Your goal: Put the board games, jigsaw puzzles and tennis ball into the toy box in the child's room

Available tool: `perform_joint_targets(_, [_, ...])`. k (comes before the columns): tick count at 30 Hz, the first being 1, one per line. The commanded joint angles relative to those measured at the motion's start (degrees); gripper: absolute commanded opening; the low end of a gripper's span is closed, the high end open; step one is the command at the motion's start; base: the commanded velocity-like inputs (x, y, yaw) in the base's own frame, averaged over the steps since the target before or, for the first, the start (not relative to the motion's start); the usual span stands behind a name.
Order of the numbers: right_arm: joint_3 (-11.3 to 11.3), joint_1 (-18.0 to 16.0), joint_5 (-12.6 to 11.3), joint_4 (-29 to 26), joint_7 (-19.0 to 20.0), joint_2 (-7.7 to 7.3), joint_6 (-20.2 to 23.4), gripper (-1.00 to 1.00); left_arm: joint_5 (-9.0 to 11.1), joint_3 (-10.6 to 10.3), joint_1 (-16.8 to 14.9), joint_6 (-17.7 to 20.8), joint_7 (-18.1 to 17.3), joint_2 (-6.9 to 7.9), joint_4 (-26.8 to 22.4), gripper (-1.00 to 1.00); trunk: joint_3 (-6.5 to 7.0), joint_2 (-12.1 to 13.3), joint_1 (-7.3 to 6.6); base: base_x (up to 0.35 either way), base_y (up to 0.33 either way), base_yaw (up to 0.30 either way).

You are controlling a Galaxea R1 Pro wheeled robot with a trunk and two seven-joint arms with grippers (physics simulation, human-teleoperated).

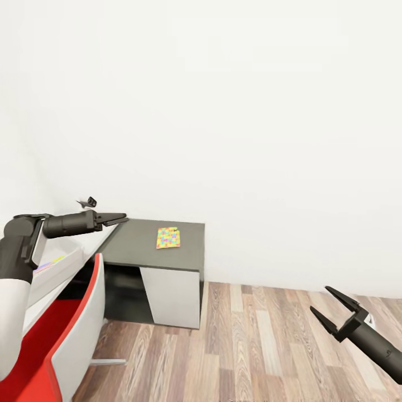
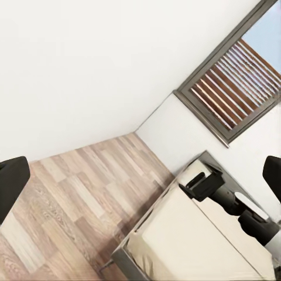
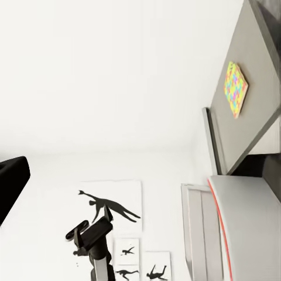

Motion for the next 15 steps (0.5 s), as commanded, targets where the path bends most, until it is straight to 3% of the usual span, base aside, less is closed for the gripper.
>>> perform_joint_targets(1, [0.0, -0.1, 0.6, 0.1, 0.5, 0.00, 0.2, 1.00, 0.0, 0.0, 0.0, 0.6, -0.2, -0.03, 0.0, 1.00, -0.08, -0.1, 0.03, -0.103, -0.055, -0.252])
perform_joint_targets(15, [-0.1, -0.1, 0.6, 0.3, 0.6, -0.02, 0.2, 1.00, -0.1, -0.1, 0.4, 0.6, -0.2, -0.78, 0.0, 1.00, 0.56, -0.1, 0.03, -0.095, -0.086, -0.252])
